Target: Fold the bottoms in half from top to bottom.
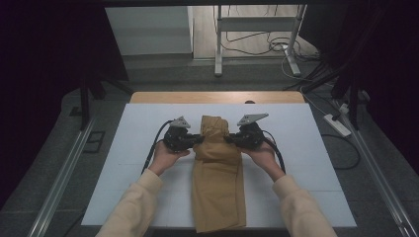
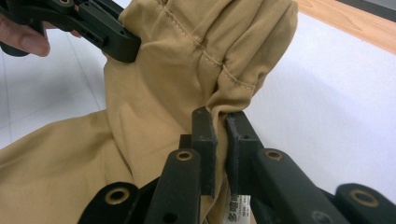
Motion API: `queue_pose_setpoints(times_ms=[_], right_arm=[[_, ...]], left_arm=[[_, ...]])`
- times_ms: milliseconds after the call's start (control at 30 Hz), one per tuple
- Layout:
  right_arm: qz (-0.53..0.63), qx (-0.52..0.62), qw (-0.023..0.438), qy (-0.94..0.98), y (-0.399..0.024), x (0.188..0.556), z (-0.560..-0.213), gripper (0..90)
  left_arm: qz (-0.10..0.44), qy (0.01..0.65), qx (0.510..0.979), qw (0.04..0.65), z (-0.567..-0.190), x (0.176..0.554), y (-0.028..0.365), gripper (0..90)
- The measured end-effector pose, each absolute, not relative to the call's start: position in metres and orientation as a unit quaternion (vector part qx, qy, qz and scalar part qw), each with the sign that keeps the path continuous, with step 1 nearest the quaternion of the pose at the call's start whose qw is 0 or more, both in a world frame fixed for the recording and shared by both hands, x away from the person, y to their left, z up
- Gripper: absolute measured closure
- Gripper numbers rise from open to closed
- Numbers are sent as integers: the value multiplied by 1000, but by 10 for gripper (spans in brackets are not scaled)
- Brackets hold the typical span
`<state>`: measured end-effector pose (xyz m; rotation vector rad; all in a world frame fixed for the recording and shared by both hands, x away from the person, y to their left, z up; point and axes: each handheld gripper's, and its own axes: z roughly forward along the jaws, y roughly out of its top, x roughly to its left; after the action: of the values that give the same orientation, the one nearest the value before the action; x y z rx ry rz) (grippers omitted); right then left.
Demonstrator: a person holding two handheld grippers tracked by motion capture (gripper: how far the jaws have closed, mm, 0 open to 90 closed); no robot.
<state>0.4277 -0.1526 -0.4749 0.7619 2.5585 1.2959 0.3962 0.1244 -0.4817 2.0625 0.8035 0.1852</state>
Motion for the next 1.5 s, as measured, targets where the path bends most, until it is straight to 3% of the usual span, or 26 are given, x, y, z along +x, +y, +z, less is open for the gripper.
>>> queue_pose_setpoints(times_ms=[1500], right_arm=[[449, 233, 83, 859, -161, 374, -478, 832]], left_arm=[[67, 300, 836, 454, -486, 346, 126, 836]])
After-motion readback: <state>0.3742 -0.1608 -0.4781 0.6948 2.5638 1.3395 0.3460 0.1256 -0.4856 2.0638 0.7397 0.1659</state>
